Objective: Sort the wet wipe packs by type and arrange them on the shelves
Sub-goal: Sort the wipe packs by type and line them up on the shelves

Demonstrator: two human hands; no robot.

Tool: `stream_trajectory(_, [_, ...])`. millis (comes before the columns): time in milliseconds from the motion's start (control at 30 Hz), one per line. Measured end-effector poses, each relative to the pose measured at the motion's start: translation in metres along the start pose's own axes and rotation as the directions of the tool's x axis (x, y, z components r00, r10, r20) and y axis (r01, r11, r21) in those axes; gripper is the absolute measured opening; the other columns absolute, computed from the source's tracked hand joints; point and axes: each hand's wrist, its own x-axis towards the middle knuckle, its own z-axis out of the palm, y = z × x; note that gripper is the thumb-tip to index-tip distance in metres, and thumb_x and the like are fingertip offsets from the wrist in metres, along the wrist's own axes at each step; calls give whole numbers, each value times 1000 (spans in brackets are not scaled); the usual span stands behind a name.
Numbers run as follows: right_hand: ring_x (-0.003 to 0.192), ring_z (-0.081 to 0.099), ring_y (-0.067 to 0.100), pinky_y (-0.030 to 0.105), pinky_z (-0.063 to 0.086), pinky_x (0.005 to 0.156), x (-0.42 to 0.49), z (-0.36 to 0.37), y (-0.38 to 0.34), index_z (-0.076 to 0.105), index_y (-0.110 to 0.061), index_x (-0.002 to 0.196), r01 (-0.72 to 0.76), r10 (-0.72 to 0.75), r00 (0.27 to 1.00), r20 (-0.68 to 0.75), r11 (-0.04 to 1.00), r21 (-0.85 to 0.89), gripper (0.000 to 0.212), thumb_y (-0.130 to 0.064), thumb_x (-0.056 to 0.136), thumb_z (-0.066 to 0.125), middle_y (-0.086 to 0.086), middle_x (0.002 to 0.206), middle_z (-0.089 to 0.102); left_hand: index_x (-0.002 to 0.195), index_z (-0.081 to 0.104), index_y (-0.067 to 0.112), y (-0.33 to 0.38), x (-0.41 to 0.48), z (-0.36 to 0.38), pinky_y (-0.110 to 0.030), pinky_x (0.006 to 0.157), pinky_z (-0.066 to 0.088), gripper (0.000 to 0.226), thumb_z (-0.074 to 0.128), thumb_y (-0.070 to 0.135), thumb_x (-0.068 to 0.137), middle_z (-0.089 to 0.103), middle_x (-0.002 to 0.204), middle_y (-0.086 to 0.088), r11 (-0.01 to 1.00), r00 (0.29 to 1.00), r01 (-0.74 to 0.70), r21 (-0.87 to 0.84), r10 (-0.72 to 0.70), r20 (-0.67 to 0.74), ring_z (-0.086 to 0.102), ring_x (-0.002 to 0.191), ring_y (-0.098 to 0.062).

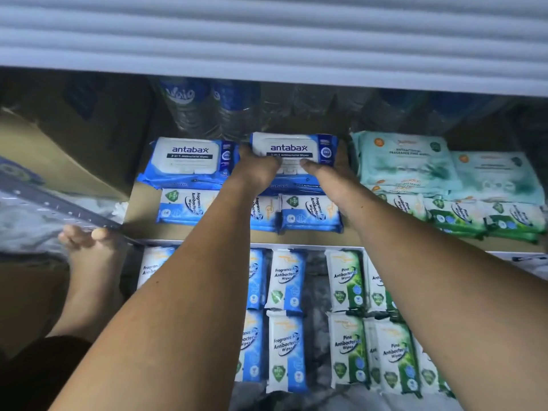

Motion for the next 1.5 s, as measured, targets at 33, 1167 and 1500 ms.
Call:
stream_trajectory(33, [90,68,10,28,54,73,-1,-1,1,34,-35,144,22,-22,1000,-7,1000,18,76,-45,81,75,-15,109,67,155,15,24,0,1,2,-32,93,33,77,62,31,95,51,139,1,1000,1000,6,-9,-6,12,51,123,-23])
stream_trajectory(1167, [116,50,15,37,44,104,-181,-36,-16,9,-56,153,126,-121,992,-42,982,139,105,-49,74,78,-8,131,43,147,39,43,-21,-176,-23,-28,106,37,76,78,31,83,46,139,26,908,923,-369,-198,334,-189,47,126,1])
stream_trajectory(1500, [102,65,6,35,53,94,-329,-92,-18,20,-53,154,203,-191,978,-81,959,196,93,-39,81,77,-16,121,65,149,37,50,-12,-328,-45,-31,102,47,77,75,35,84,58,131,25,904,911,-408,-130,393,-124,58,116,4])
